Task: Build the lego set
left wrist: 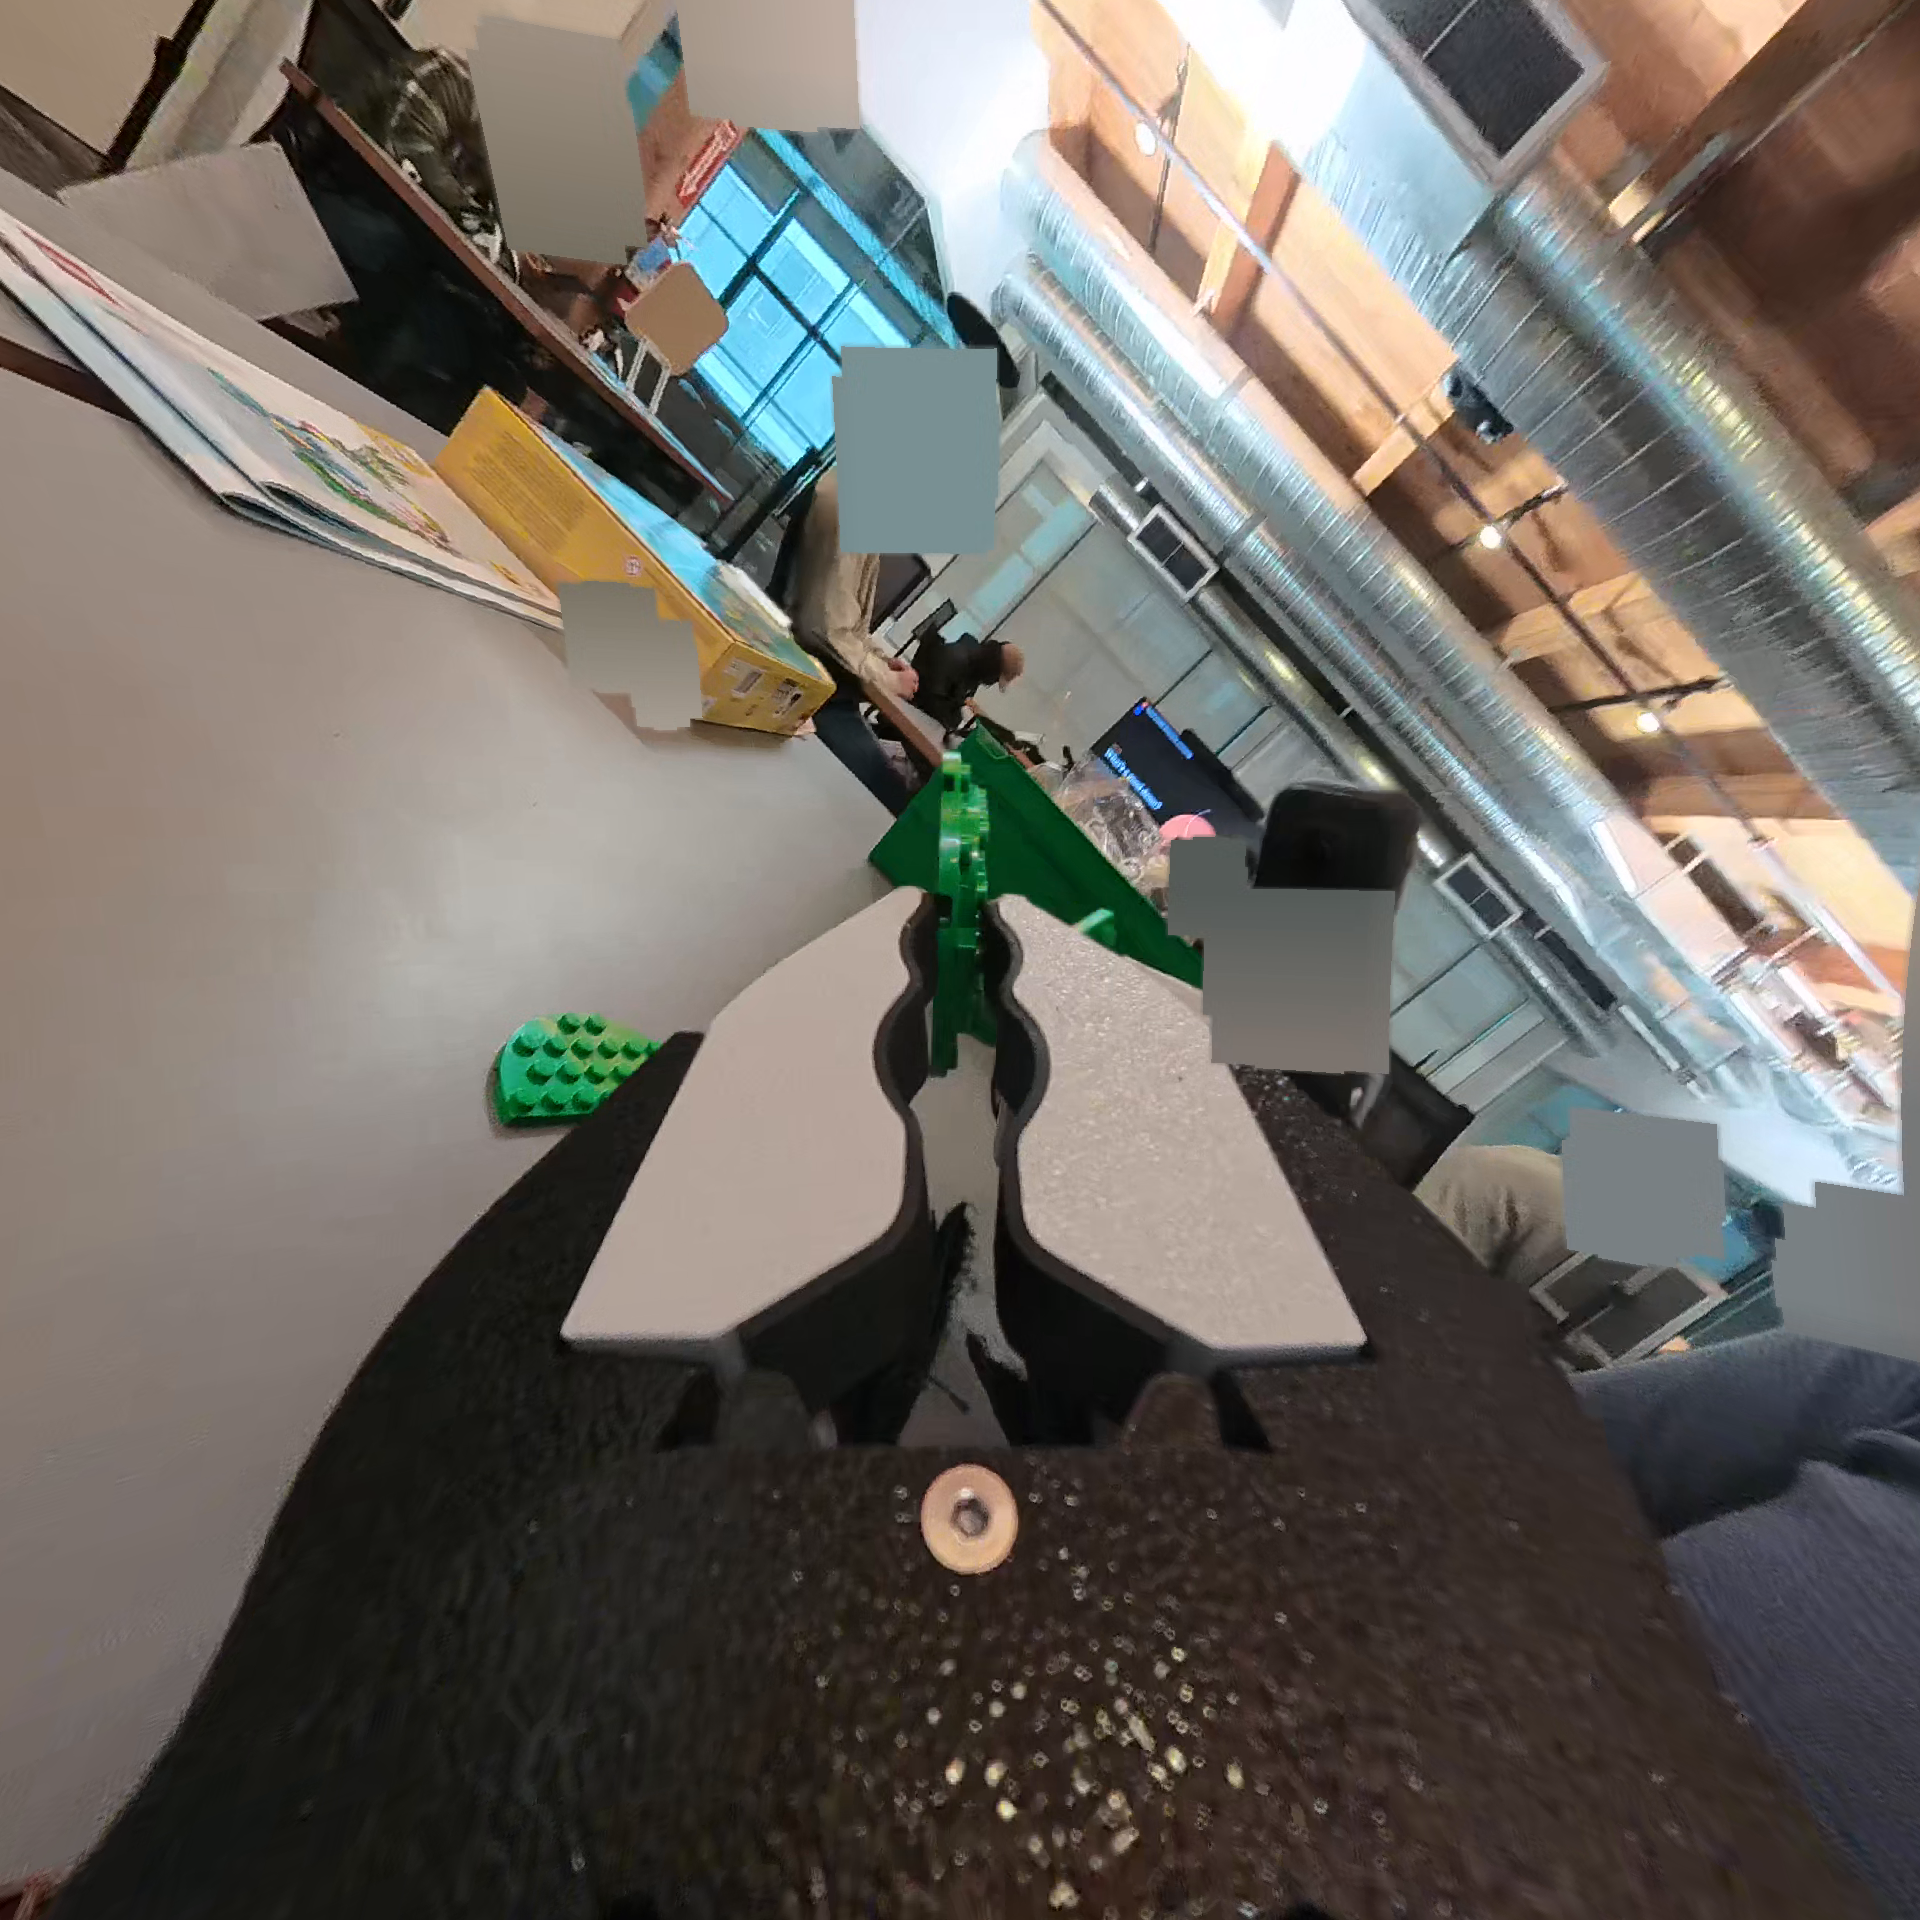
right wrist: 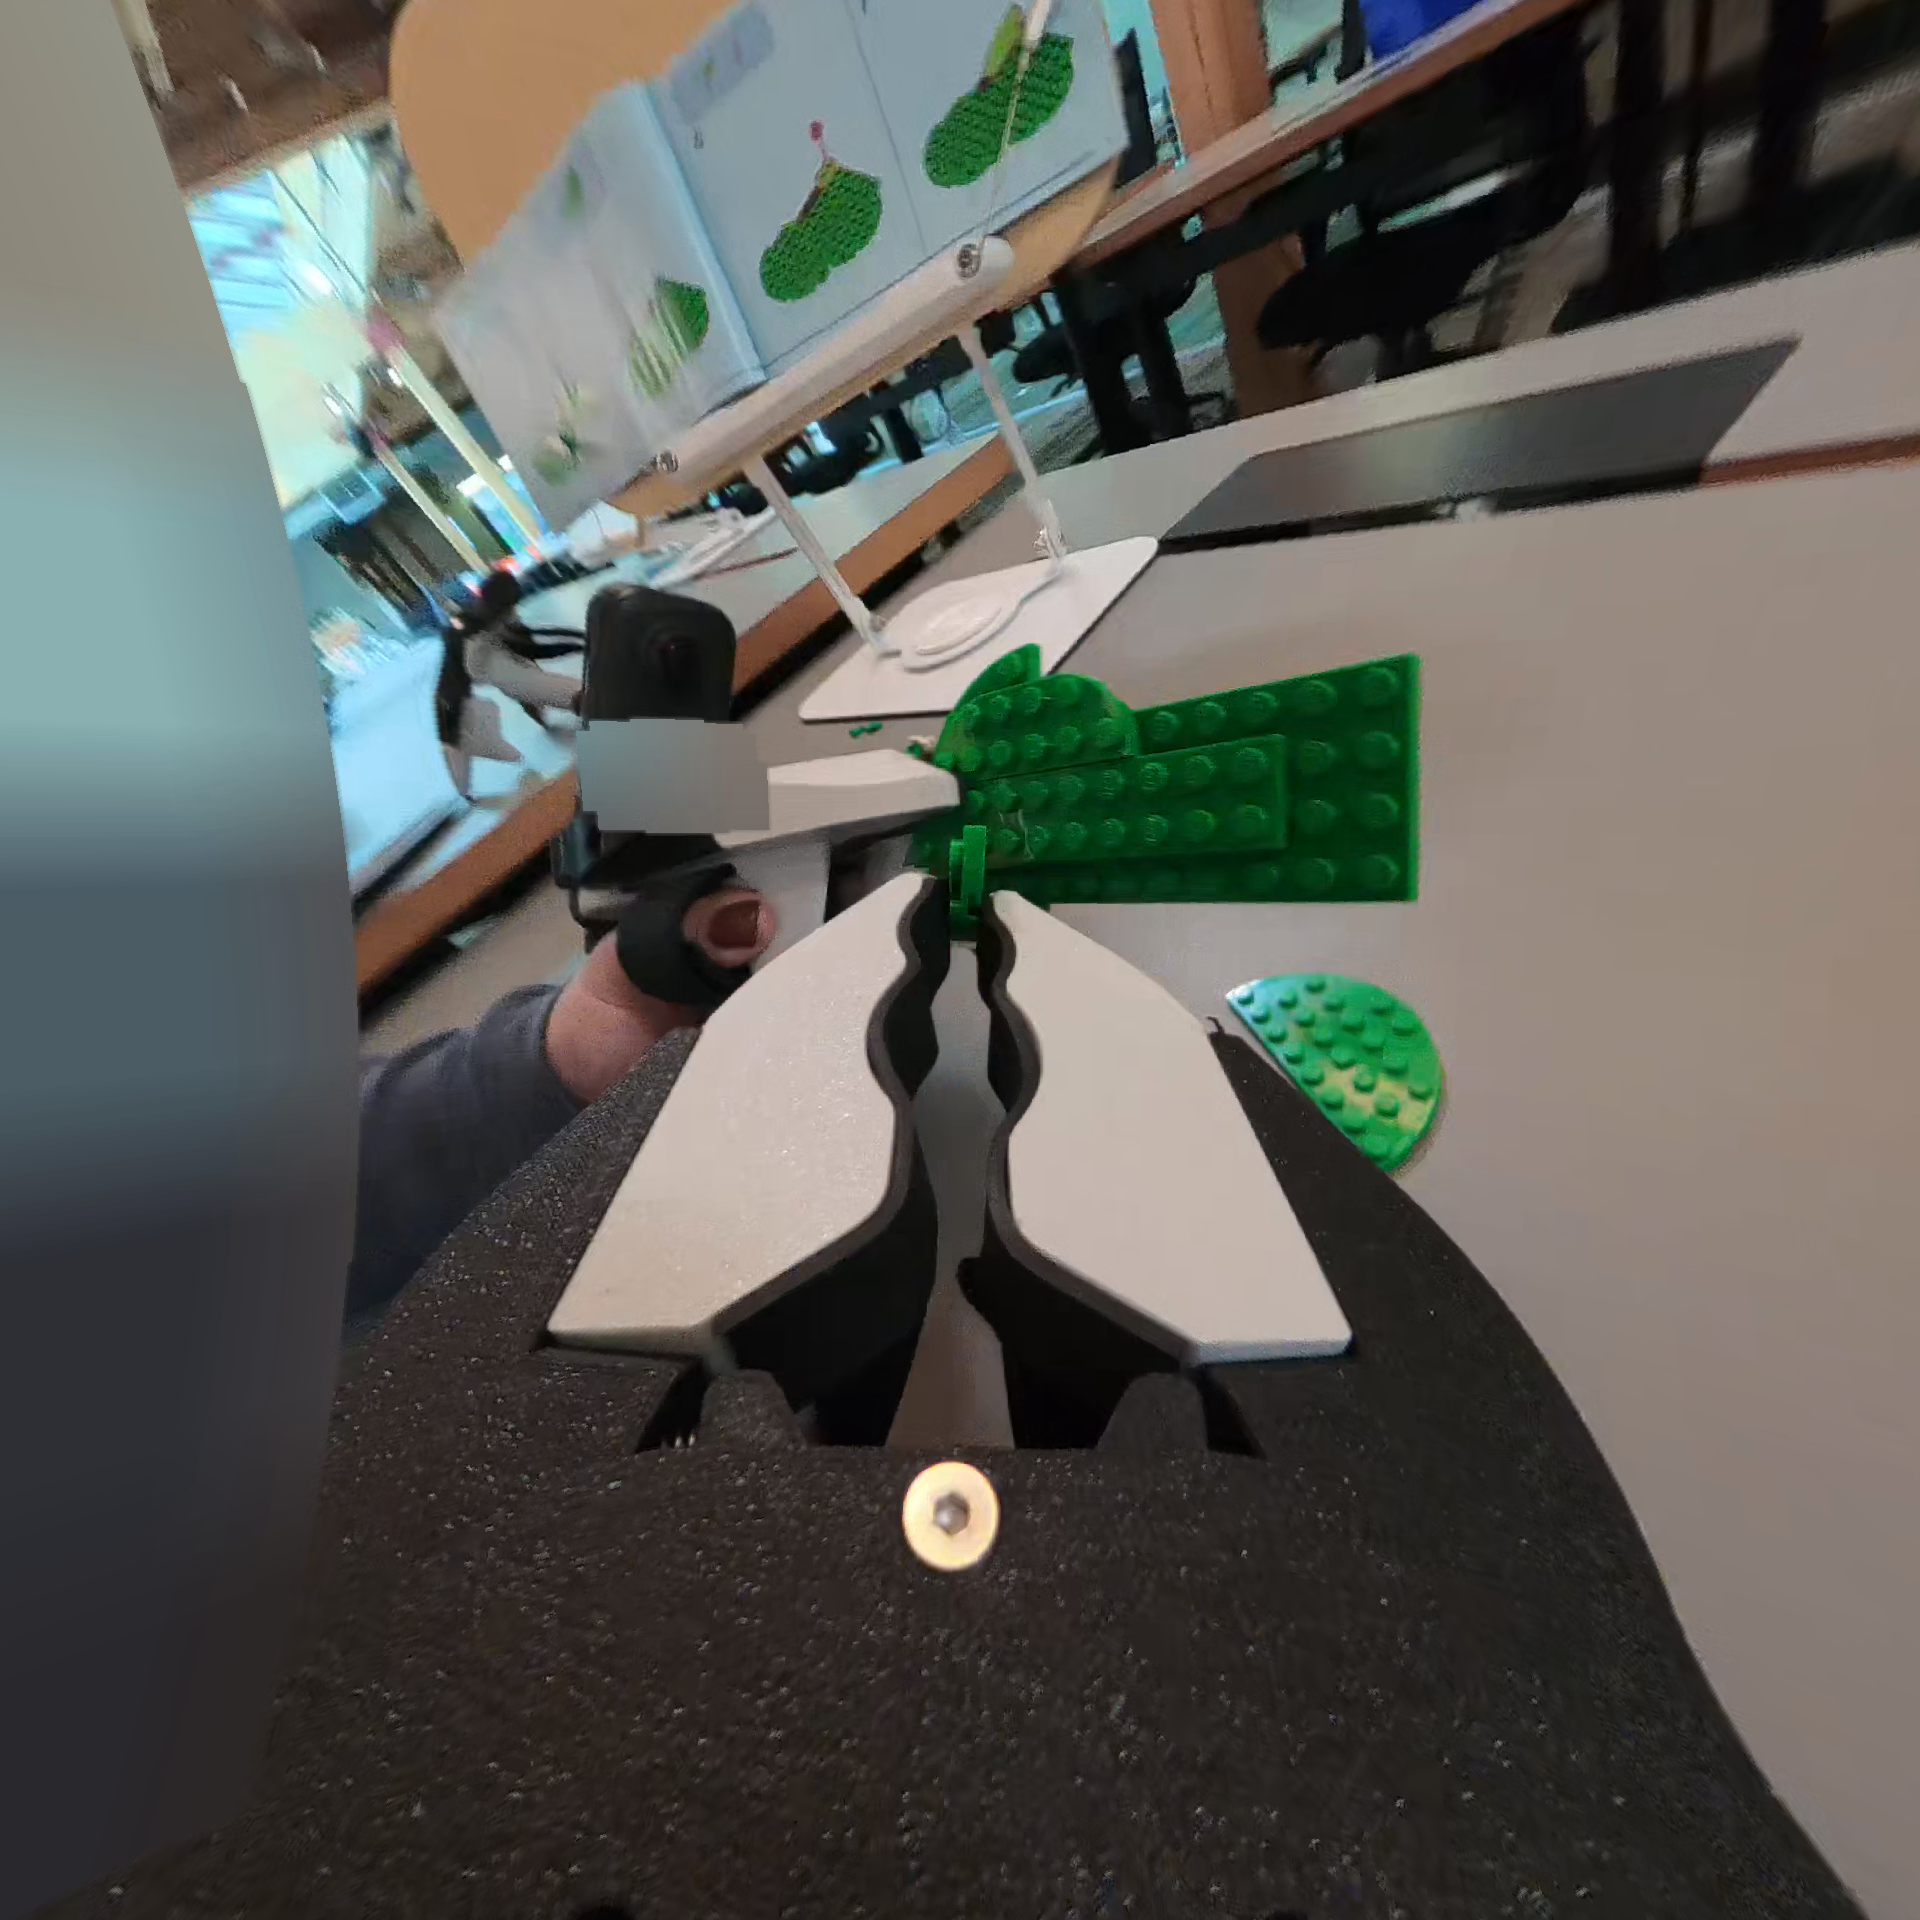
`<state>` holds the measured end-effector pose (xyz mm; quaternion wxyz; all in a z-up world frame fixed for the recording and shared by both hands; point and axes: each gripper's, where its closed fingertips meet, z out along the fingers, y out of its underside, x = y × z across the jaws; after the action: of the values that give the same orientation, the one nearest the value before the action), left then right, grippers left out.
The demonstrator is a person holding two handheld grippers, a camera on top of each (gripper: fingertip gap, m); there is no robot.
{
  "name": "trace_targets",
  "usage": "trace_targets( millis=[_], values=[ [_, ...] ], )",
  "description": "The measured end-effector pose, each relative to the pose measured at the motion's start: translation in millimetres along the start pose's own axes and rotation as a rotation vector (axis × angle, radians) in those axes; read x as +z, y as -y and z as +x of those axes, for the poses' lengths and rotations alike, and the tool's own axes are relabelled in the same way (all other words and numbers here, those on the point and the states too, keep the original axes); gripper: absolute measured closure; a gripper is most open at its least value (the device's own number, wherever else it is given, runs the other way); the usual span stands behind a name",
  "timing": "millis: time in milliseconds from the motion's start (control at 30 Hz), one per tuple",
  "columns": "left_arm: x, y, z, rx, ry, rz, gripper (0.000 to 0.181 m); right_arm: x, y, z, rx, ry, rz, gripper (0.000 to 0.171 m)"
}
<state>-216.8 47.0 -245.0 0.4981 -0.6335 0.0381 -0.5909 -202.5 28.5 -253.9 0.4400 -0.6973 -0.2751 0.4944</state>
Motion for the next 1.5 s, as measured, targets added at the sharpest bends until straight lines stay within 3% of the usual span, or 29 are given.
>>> trace_targets(
  millis=[133,367,767,967,1200,1367,1500],
  values=[
    [-1.3,4.7,0.6,-0.063,-0.032,0.032,0.174,-0.8,4.5,-9.9,-0.077,0.032,0.011,0.166],
    [0.7,1.5,6.0,-0.215,-0.124,0.057,0.174,-3.2,5.2,-6.0,0.234,0.190,0.076,0.167],
    [2.8,-2.8,2.8,-0.344,-0.086,0.105,0.174,-8.2,2.3,-4.2,0.216,0.178,-0.006,0.166],
    [-10.8,-8.8,-7.0,-0.570,0.041,0.332,0.174,-3.8,-3.3,-4.0,0.299,0.188,-0.263,0.166],
    [-34.2,-9.3,-5.7,-0.594,0.144,0.607,0.174,9.6,-10.9,-19.5,0.424,0.332,-0.642,0.166],
    [-40.2,-5.5,-0.8,-0.590,0.145,0.657,0.174,13.4,-10.3,-29.3,0.417,0.372,-0.848,0.166],
    [-43.8,-7.7,-0.7,-0.596,0.175,0.657,0.175,16.6,-11.1,-28.0,0.395,0.353,-0.915,0.167]
  ],
)
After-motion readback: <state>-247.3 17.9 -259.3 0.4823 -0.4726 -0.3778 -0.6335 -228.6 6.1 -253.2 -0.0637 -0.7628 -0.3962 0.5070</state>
